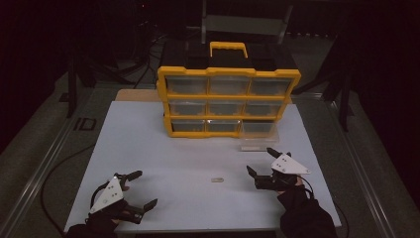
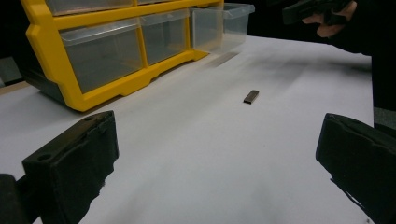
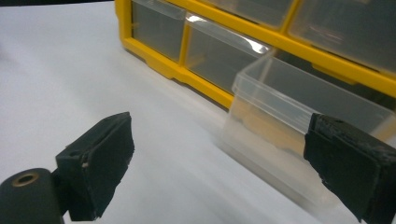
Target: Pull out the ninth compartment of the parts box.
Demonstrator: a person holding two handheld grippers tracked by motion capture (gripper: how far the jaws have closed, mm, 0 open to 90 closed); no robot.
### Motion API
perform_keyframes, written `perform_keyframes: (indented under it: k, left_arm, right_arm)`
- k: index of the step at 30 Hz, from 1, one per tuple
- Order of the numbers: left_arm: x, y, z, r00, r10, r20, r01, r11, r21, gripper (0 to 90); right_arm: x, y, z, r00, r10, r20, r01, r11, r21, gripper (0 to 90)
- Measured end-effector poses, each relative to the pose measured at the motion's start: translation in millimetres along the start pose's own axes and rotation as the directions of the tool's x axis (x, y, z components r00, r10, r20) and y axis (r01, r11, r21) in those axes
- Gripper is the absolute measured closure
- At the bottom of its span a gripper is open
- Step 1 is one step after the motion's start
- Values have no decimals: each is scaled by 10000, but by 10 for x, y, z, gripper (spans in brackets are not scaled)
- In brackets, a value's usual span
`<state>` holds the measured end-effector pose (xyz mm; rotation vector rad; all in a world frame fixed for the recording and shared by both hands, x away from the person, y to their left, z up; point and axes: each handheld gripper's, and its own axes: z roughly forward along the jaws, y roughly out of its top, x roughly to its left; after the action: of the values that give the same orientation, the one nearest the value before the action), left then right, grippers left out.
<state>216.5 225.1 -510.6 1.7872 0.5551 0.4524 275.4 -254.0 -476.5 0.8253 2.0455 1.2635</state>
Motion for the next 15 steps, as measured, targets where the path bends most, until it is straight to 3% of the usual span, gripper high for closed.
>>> perform_keyframes:
  k: [9,15]
  left_arm:
    - [-2,0,2,10000,-5,3,5,10000,15,0]
    - [-3,-1,5,10000,8,22,-8,10000,25,0]
  right_arm:
    - [7,-154,-141,9987,-147,-488,136,9997,-226,81]
    - [-10,-237,-211,9989,-48,-459,46,10000,-36,81]
